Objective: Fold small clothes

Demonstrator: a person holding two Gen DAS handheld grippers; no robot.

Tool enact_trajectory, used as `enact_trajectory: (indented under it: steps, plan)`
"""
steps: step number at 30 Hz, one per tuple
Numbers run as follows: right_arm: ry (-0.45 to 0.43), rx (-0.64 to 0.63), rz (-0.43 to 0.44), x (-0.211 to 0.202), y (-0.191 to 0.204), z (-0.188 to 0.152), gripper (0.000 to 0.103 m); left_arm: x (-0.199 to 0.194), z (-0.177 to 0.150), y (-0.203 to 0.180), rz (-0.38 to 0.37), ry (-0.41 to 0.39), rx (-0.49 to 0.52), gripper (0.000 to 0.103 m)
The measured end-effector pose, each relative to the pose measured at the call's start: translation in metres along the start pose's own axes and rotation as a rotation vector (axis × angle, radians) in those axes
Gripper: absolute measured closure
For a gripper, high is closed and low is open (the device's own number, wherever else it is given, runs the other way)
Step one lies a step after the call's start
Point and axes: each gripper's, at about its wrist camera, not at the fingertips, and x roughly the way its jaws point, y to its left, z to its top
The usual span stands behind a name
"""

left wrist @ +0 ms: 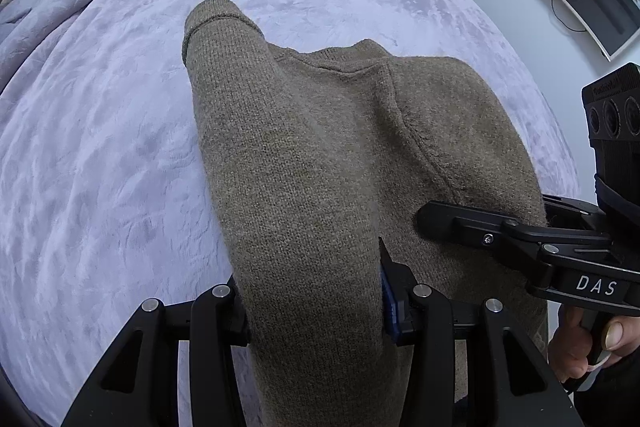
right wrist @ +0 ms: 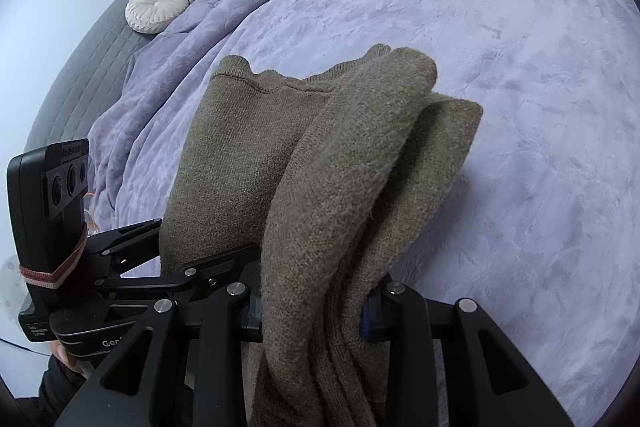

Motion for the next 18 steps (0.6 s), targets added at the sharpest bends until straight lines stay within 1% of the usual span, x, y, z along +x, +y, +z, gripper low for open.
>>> enact_trajectory:
  steps: [8,9,11,12,13,15,17,18]
  plan:
    - [0.027,0.013,0.014,0.015,-0.012,-0.004,0.069,0.014,-0.01,0.011,-0.021,0.016,-0.016,0.055]
    - [0.03,0.019,0.017,0.017,-0.014,-0.005,0.069,0.017,-0.012,0.014,-0.027,0.018,-0.022,0.052]
    - [0.038,0.028,0.025,0.023,-0.022,-0.007,0.068,0.021,-0.016,0.02,-0.027,0.018,-0.035,0.043]
    - [0.042,0.036,0.026,0.025,-0.026,-0.008,0.065,0.021,-0.019,0.024,-0.032,0.01,-0.047,0.039]
    - [0.049,0.058,0.034,0.028,-0.032,-0.009,0.062,0.021,-0.021,0.028,-0.047,0.006,-0.059,0.039]
    - [0.06,0.103,0.058,0.03,-0.044,-0.011,0.051,0.018,-0.024,0.036,-0.088,0.004,-0.094,0.039]
    - [0.05,0.14,0.066,0.026,-0.053,-0.013,0.044,0.011,-0.027,0.041,-0.091,-0.012,-0.107,0.039]
    - [0.038,0.147,0.066,0.022,-0.056,-0.014,0.044,0.006,-0.029,0.041,-0.082,-0.022,-0.108,0.039]
